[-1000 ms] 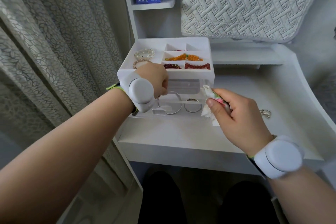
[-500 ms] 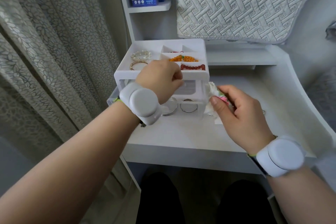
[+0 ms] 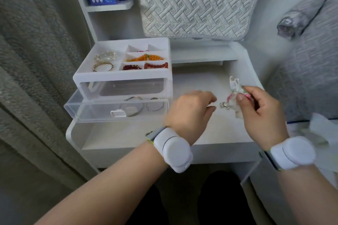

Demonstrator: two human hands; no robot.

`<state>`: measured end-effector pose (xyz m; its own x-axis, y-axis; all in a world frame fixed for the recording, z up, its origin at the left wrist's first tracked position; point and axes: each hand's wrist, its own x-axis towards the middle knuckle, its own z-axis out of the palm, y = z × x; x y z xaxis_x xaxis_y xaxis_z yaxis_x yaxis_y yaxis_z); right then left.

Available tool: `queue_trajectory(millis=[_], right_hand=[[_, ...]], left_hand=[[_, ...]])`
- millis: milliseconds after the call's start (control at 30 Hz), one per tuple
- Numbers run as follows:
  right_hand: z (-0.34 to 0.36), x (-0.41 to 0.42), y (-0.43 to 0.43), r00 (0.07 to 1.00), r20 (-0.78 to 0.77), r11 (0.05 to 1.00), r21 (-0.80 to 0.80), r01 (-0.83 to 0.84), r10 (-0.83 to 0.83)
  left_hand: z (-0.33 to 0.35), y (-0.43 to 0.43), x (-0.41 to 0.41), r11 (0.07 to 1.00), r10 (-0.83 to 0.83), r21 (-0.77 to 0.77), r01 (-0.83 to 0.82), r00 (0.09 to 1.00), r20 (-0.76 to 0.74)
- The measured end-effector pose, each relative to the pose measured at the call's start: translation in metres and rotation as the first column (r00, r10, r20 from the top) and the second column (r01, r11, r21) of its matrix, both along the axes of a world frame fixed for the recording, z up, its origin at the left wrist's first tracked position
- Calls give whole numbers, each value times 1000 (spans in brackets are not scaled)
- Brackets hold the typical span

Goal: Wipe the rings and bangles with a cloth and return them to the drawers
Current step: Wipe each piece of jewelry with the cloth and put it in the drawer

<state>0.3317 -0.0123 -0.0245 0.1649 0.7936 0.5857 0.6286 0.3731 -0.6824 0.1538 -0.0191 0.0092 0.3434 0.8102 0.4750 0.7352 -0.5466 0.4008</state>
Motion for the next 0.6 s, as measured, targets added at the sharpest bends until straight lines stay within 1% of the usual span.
queue_trajectory(millis=[100, 200, 300, 400, 500, 600], right_hand=[[-18, 8, 0, 999, 28, 999, -42, 33, -32], [-36, 12, 1, 999, 34, 996, -85, 23, -20], [-51, 17, 4, 996, -57, 981, -181, -76, 67], [-60, 17, 6, 988, -110, 969, -209, -131, 110], [-66, 17, 8, 987, -117, 963, -230, -137, 113], [-67, 16, 9, 988, -114, 958, -256, -129, 103]], left_hand=[[-26, 11, 8, 991, 61, -112, -71, 994, -86], [-47, 23, 11, 969, 117, -199, -147, 981, -155], [-58, 35, 16, 942, 166, -258, -215, 966, -197], [-63, 45, 17, 916, 197, -306, -260, 955, -223], [-64, 50, 16, 894, 206, -352, -277, 952, -225], [-64, 52, 15, 891, 208, -362, -274, 955, -212]])
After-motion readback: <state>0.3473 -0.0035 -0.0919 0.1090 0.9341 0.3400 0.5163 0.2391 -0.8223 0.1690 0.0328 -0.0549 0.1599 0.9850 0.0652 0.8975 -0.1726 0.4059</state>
